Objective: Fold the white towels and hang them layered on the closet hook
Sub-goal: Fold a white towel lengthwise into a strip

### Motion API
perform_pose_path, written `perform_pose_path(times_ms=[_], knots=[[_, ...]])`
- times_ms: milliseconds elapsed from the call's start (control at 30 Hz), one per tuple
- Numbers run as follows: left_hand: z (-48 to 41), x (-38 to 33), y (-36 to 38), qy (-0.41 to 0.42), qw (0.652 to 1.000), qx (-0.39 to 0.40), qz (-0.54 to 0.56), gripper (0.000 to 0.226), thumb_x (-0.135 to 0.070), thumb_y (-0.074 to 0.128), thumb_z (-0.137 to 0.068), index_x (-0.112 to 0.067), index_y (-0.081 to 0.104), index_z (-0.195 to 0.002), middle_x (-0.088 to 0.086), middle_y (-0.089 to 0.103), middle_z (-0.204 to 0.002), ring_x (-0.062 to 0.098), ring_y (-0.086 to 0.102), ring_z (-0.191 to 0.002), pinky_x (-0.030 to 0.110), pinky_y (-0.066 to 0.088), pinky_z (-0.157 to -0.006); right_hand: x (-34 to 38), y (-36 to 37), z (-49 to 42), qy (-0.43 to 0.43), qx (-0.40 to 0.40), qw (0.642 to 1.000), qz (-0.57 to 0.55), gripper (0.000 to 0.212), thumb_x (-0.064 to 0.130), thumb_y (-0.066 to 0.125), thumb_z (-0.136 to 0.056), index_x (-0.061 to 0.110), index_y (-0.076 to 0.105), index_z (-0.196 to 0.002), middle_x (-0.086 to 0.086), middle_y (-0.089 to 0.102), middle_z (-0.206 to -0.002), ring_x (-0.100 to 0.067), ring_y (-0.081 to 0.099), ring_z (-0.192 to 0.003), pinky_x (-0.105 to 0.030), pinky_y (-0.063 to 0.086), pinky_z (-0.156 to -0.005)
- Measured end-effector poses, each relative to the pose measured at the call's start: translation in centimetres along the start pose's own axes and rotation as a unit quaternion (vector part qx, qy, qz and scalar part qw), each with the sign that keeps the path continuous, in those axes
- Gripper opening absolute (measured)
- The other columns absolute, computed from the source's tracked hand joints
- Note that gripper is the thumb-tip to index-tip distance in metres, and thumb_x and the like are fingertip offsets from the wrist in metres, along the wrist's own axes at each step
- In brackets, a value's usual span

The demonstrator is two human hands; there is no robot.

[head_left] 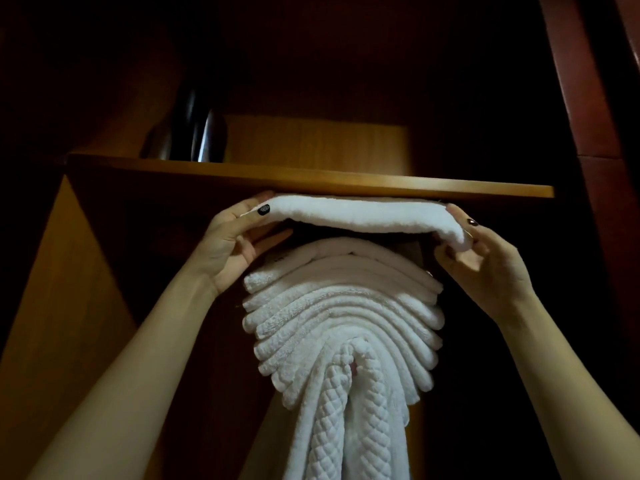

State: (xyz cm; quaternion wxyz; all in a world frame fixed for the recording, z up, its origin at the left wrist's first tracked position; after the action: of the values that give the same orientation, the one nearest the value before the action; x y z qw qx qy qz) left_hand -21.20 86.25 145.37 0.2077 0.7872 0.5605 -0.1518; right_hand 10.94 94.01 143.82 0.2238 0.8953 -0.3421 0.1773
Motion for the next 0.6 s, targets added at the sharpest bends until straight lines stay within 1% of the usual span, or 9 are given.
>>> perform_pose_path(times_ms=[67,133,233,300,333,400,500,567,600], knots=[[-0.1,0.4,-0.1,-0.01,0.999,0.0,0.033,0.04,-0.013,0.061,-0.085,-0.002,0.056,-0.123,0.014,0.07,-0.112,0.026,0.065,-0.112,0.04,0.058,-0.082,-0.7,-0.4,-0.1,0.014,0.009,0.999,-0.028,0.029,0.018,0.053,-0.094,0.01,0.075,-0.112,-0.008,0.069,-0.119,-0.016,0.068,-0.106,-0.029,0.055,-0.086],[-0.1,1.3,-0.5,-0.04,0.998,-0.018,0.041,0.043,-0.014,0.063,-0.084,0.001,0.053,-0.123,0.017,0.068,-0.114,0.029,0.064,-0.114,0.045,0.058,-0.079,-2.1,-1.3,-0.4,0.037,-0.004,0.998,-0.041,0.03,0.018,0.056,-0.091,0.001,0.073,-0.11,-0.016,0.067,-0.121,-0.024,0.066,-0.113,-0.033,0.056,-0.088],[-0.2,2.8,-1.5,-0.076,0.996,-0.051,0.007,0.057,-0.015,0.069,-0.079,0.006,0.05,-0.129,0.019,0.066,-0.12,0.027,0.065,-0.113,0.044,0.059,-0.078,-4.5,-2.5,-0.5,0.092,-0.021,0.995,0.037,0.039,0.024,0.058,-0.087,-0.001,0.067,-0.115,-0.021,0.063,-0.128,-0.027,0.063,-0.117,-0.037,0.056,-0.092],[-0.4,3.2,-2.4,-0.075,0.994,-0.068,-0.028,0.06,-0.017,0.072,-0.076,0.003,0.052,-0.129,0.015,0.069,-0.117,0.024,0.066,-0.112,0.043,0.059,-0.08,-5.0,-2.7,-0.7,0.103,-0.007,0.991,0.083,0.043,0.028,0.056,-0.089,0.0,0.064,-0.121,-0.019,0.064,-0.128,-0.027,0.063,-0.118,-0.037,0.055,-0.095],[-0.4,3.3,-2.7,-0.072,0.993,-0.071,-0.057,0.056,-0.02,0.073,-0.076,-0.001,0.056,-0.127,0.012,0.07,-0.116,0.022,0.066,-0.112,0.042,0.058,-0.082,-5.0,-2.7,-0.9,0.1,-0.003,0.99,0.101,0.043,0.029,0.056,-0.09,0.0,0.063,-0.122,-0.018,0.066,-0.124,-0.027,0.064,-0.115,-0.037,0.055,-0.093],[-0.6,3.6,-3.6,-0.065,0.985,-0.097,-0.125,0.039,-0.021,0.073,-0.08,-0.007,0.065,-0.116,0.007,0.074,-0.107,0.018,0.068,-0.105,0.035,0.056,-0.081,-4.8,-2.6,-1.3,0.089,-0.01,0.986,0.142,0.04,0.028,0.059,-0.091,-0.003,0.065,-0.115,-0.015,0.072,-0.107,-0.025,0.071,-0.097,-0.032,0.059,-0.079],[-0.4,4.4,-5.0,-0.067,0.972,-0.171,-0.146,0.011,-0.008,0.064,-0.09,-0.003,0.068,-0.099,0.004,0.075,-0.077,0.014,0.072,-0.075,0.023,0.055,-0.058,-5.1,-2.3,-1.5,0.085,-0.017,0.971,0.224,0.032,0.026,0.064,-0.089,-0.003,0.069,-0.1,-0.008,0.072,-0.077,-0.016,0.069,-0.065,-0.024,0.055,-0.055],[0.1,5.0,-5.3,-0.079,0.961,-0.172,-0.201,0.013,-0.014,0.063,-0.093,-0.001,0.067,-0.09,0.004,0.072,-0.067,0.014,0.07,-0.061,0.021,0.051,-0.049,-5.6,-2.2,-1.1,0.093,-0.002,0.954,0.284,0.03,0.034,0.07,-0.083,0.004,0.072,-0.08,-0.005,0.067,-0.068,-0.014,0.064,-0.056,-0.022,0.05,-0.05],[0.5,5.2,-5.5,-0.083,0.953,-0.169,-0.238,0.019,-0.019,0.064,-0.093,-0.002,0.066,-0.085,0.003,0.07,-0.064,0.014,0.067,-0.056,0.02,0.049,-0.047,-5.7,-2.3,-0.9,0.095,0.003,0.947,0.306,0.036,0.039,0.07,-0.081,0.004,0.069,-0.073,-0.004,0.063,-0.065,-0.013,0.06,-0.055,-0.022,0.048,-0.049]])
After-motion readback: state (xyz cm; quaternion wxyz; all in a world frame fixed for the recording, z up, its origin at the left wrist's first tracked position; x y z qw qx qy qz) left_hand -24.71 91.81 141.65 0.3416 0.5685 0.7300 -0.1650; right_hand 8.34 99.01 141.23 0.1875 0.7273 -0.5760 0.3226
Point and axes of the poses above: each hand's wrist, its own z-axis away from the middle knuckle, its own y-axis out of the palm, x = y × z, the point moved 9 cm from there along -z, towards the middle knuckle
